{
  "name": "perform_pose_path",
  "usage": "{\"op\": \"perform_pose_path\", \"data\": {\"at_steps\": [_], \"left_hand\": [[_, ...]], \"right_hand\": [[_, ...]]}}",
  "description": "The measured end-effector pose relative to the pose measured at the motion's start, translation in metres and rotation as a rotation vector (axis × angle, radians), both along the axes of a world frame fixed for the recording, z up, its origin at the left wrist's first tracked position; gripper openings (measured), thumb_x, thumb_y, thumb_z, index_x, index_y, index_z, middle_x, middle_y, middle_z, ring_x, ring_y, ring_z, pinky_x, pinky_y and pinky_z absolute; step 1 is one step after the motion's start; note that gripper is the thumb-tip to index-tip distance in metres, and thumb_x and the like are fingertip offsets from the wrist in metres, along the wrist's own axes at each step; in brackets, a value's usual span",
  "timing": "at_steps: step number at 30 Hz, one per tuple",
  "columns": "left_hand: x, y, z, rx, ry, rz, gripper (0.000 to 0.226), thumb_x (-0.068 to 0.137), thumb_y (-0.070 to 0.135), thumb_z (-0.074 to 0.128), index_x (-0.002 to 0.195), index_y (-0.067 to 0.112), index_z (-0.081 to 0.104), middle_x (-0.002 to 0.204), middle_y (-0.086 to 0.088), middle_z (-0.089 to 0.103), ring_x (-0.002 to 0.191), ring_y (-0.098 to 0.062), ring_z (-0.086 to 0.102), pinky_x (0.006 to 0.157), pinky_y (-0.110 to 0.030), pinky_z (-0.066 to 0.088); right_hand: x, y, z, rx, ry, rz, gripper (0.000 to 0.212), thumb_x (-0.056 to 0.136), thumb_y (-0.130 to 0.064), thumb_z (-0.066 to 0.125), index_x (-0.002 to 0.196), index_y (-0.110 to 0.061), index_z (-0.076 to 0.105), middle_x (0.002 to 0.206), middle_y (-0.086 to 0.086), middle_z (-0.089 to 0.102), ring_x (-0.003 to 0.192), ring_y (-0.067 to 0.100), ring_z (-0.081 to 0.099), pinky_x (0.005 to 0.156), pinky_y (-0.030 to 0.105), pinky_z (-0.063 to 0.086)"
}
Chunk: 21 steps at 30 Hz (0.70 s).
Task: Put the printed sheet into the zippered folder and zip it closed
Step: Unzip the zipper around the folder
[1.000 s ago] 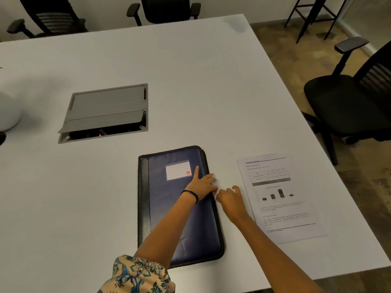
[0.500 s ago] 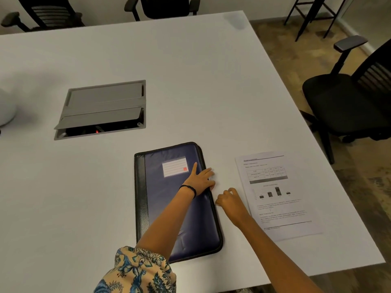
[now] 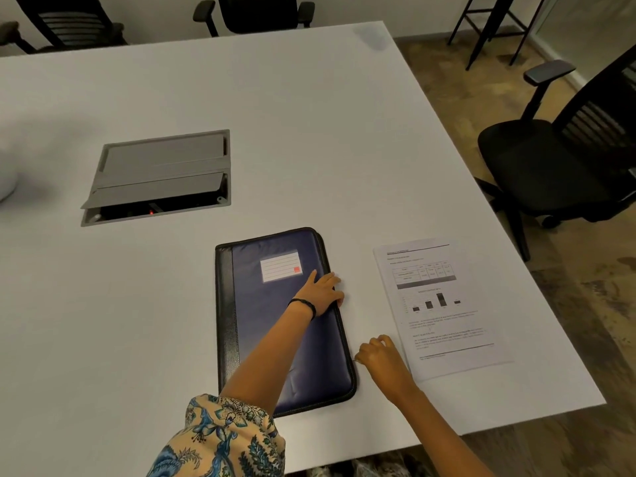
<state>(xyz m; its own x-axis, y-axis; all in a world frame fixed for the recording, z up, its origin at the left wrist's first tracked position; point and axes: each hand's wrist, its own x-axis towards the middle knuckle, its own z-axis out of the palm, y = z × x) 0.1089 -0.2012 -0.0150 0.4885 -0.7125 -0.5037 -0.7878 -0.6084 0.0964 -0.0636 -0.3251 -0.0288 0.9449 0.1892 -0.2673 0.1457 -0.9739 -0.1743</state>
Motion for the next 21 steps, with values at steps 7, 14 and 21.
{"op": "perform_pose_path", "data": {"at_steps": [7, 14, 21], "left_hand": [[-0.034, 0.000, -0.012, -0.053, 0.165, 0.072, 0.019, 0.096, 0.017, 0.046, 0.111, 0.014, 0.058, 0.158, -0.010, 0.015, 0.149, -0.027, -0.004, 0.118, -0.061, -0.003], [-0.042, 0.005, -0.014, -0.159, 0.231, 0.118, 0.011, 0.091, 0.013, 0.055, 0.100, 0.010, 0.060, 0.156, -0.010, 0.017, 0.148, -0.027, -0.002, 0.116, -0.062, -0.009], [-0.045, 0.007, -0.016, -0.271, 0.245, 0.210, 0.008, 0.089, 0.010, 0.056, 0.094, 0.010, 0.061, 0.153, -0.009, 0.020, 0.147, -0.026, 0.003, 0.114, -0.058, -0.013]], "right_hand": [[-0.007, 0.006, 0.007, 0.034, -0.022, -0.042, 0.038, 0.027, -0.020, 0.096, 0.056, -0.030, 0.073, 0.049, -0.012, 0.064, 0.044, 0.004, 0.058, 0.055, 0.015, 0.052], [-0.022, 0.007, 0.008, 0.018, 0.030, -0.003, 0.037, 0.034, -0.012, 0.094, 0.060, -0.027, 0.074, 0.054, -0.009, 0.068, 0.048, 0.007, 0.061, 0.056, 0.022, 0.055], [-0.054, 0.014, 0.002, 0.052, 0.113, -0.034, 0.037, 0.034, -0.014, 0.094, 0.056, -0.032, 0.072, 0.045, -0.012, 0.060, 0.043, 0.001, 0.053, 0.044, 0.009, 0.044]]}}
